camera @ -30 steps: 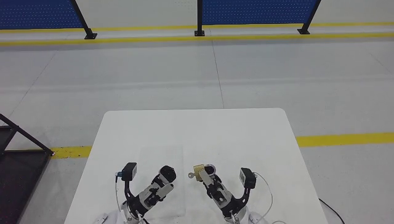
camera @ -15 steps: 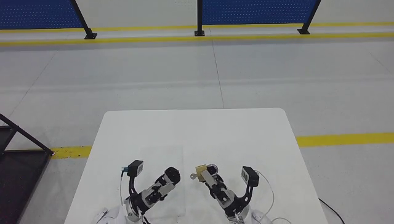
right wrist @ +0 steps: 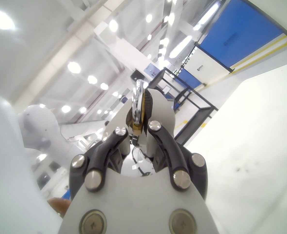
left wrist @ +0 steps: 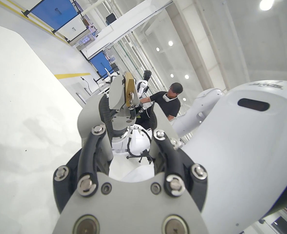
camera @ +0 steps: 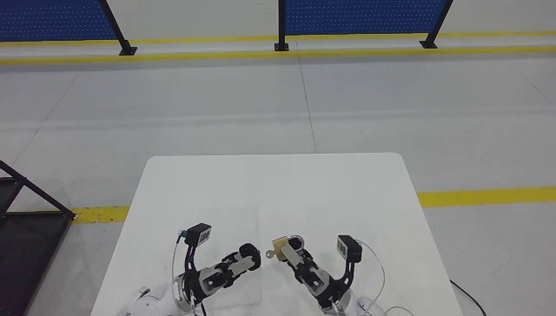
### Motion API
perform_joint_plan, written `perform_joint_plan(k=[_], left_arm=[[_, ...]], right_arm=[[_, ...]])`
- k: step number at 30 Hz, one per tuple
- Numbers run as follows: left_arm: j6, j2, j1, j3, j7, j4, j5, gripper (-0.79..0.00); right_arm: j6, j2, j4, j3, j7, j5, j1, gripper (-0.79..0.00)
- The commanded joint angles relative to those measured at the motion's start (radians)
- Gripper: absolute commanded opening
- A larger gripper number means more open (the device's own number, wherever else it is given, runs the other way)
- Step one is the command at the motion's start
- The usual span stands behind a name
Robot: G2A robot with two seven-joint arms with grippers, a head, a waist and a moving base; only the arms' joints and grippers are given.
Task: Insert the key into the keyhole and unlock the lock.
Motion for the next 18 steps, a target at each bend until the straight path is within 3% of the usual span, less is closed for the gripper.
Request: perform_joint_plan(k=[1, 6, 18], left_arm=[[0.0, -0.002, -0.001, 0.004, 0.015, -0.001, 0.026, -0.465], [0.0, -0.011, -0.006, 0.011, 0.094, -0.01, 0.116, -0.471], [0.0, -0.034, -0.012, 0.031, 0.281, -0.008, 0.32, -0.659]], right_arm=[[0.01, -0.001, -0.004, 0.0, 0.0, -0.004, -0.002, -0.785], [0.032, -0.003, -0.007, -0.002, -0.003, -0.023, -0.005, -0.785], [0.098, -0.013, -0.009, -0.005, -0.064, -0.091, -0.011, -0.785]])
